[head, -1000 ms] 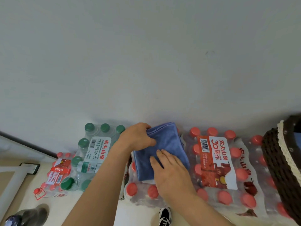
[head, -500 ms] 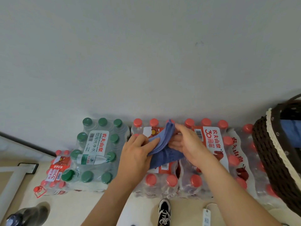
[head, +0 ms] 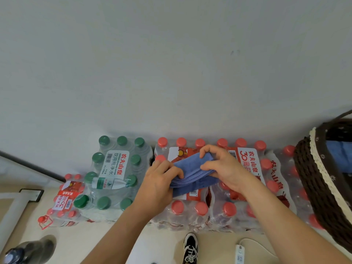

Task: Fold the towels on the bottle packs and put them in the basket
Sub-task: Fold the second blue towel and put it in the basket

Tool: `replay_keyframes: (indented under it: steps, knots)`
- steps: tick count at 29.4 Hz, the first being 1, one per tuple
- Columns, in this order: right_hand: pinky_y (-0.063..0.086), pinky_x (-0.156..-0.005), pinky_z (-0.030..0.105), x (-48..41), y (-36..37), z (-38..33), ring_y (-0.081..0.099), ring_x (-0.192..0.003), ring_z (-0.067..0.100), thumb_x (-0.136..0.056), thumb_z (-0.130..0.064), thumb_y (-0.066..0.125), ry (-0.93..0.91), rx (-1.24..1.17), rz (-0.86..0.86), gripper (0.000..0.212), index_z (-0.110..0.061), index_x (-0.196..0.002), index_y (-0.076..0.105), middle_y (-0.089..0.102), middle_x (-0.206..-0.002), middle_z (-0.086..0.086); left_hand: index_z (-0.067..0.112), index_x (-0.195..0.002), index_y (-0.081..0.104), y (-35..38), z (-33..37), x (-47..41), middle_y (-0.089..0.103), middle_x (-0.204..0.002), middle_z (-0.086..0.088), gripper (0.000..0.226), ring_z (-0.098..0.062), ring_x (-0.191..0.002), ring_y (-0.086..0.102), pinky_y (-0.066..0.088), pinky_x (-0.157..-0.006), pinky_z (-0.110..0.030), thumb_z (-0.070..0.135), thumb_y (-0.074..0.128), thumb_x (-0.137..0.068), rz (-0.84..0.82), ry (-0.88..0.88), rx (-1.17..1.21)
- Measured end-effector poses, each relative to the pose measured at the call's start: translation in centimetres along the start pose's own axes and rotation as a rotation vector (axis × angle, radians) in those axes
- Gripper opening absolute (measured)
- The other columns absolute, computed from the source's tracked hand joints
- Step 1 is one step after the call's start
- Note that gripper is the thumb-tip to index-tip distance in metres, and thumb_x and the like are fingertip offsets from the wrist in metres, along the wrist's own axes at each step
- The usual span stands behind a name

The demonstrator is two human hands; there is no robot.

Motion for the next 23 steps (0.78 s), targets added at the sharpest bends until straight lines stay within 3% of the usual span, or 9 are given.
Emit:
replay_keyframes:
  steps: [4, 9, 13, 15, 18, 21, 23]
  knots:
    - [0.033, -0.058, 0.023, -0.1, -0.2, -0.3, 0.040, -0.057, 0.007, -0.070, 0.012, 0.051, -0.042, 0.071, 0.071, 0.029, -0.016, -0.065, 0.051, 0.043, -0.056, -0.011, 0.026, -0.085, 0.051, -0.2, 0.7, 0.3, 0.054, -0.086, 0.007, 0.024, -0.013, -0.077, 0.042, 0.044, -0.061, -0.033, 0.012, 0.050, -0.065, -0.064, 0.005, -0.022]
    - [0.026, -0.058, 0.030, 0.0, 0.2, 0.0, 0.032, -0.062, 0.015, -0.053, -0.006, 0.045, -0.026, 0.062, 0.088, 0.014, -0.020, -0.056, 0.043, 0.034, -0.055, -0.006, 0.022, -0.083, 0.054, 0.1, 1.2, 1.2, 0.054, -0.085, 0.007, 0.027, -0.017, -0.075, 0.045, 0.046, -0.062, -0.037, 0.008, 0.058, -0.061, -0.126, 0.017, -0.072]
    - [0.028, -0.059, 0.029, 0.2, 0.1, 0.1, 0.033, -0.058, 0.011, -0.062, -0.003, 0.048, -0.050, 0.124, 0.099, 0.019, -0.021, -0.056, 0.045, 0.036, -0.052, -0.010, 0.022, -0.083, 0.057, 0.7, 1.1, 1.4, 0.056, -0.086, 0.007, 0.030, -0.019, -0.075, 0.048, 0.047, -0.061, -0.038, 0.005, 0.063, -0.060, -0.115, 0.038, -0.119]
    - [0.030, -0.059, 0.026, 0.2, 0.0, -0.2, 0.035, -0.055, 0.006, -0.069, 0.005, 0.049, -0.088, 0.228, 0.107, 0.025, -0.018, -0.060, 0.046, 0.039, -0.052, -0.013, 0.022, -0.083, 0.058, 0.8, 1.1, 1.4, 0.056, -0.087, 0.006, 0.028, -0.019, -0.075, 0.048, 0.047, -0.061, -0.038, 0.005, 0.061, -0.061, -0.108, 0.048, -0.125]
    - [0.032, -0.052, 0.017, 0.4, 0.2, -0.7, 0.035, -0.053, 0.004, -0.073, 0.000, 0.054, -0.139, 0.468, 0.098, 0.024, -0.020, -0.066, 0.044, 0.042, -0.057, -0.011, 0.022, -0.084, 0.061, 0.7, 1.2, 1.6, 0.057, -0.090, 0.006, 0.026, -0.019, -0.076, 0.047, 0.047, -0.063, -0.038, 0.007, 0.055, -0.065, -0.120, 0.057, -0.120]
    - [0.034, -0.049, 0.024, 1.1, 0.4, -0.5, 0.038, -0.054, 0.012, -0.076, -0.012, 0.058, -0.139, 0.683, 0.105, 0.019, -0.024, -0.075, 0.044, 0.042, -0.061, -0.006, 0.021, -0.091, 0.063, 0.3, 1.4, 2.3, 0.055, -0.096, 0.006, 0.025, -0.019, -0.083, 0.048, 0.046, -0.070, -0.037, 0.013, 0.056, -0.069, -0.134, 0.050, -0.078]
    - [0.040, -0.059, 0.028, 1.8, 0.6, -0.3, 0.044, -0.069, 0.013, -0.077, -0.020, 0.059, -0.161, 0.914, 0.157, 0.015, -0.027, -0.082, 0.046, 0.045, -0.074, -0.007, 0.020, -0.095, 0.064, 0.1, 1.4, 2.9, 0.054, -0.100, 0.006, 0.024, -0.019, -0.090, 0.049, 0.046, -0.078, -0.034, 0.019, 0.068, -0.071, -0.120, 0.038, -0.069]
Point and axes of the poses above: each hand's wrist, its own x-axis away from the middle knuckle, its own y-axis out of the palm, z = x × y, the point moved 5 cm from there along -x, towards the middle knuckle
